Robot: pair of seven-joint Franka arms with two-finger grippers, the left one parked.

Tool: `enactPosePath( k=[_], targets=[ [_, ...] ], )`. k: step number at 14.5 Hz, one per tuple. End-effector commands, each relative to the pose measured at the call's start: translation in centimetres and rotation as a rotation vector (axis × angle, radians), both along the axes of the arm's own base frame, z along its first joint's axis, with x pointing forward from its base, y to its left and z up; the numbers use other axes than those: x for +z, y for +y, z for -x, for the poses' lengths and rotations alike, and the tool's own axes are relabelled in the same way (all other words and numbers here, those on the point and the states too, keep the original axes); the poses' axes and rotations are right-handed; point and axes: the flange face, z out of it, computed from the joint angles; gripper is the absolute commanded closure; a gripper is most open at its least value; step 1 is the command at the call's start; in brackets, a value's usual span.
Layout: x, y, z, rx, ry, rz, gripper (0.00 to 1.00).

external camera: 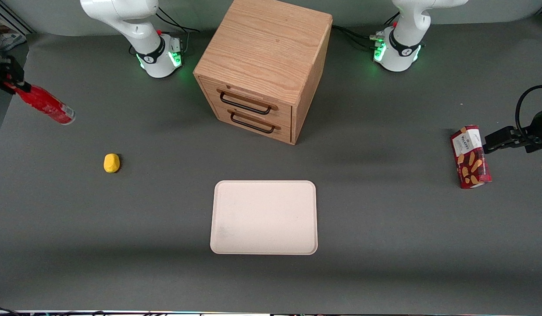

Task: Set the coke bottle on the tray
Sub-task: 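Lift the bottle and pull it back toward the right arm base, then carry the bottle over to the edge of the white tray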

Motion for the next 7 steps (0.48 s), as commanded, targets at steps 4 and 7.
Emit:
enactPosePath(
  k=[4, 7],
  targets=[
    [-0.9, 10.1, -9.4, 0.05, 0.011, 0.003, 1.0],
    [-3.6, 15.8, -12.4, 0.037, 0.015, 0.014, 1.0]
  ],
)
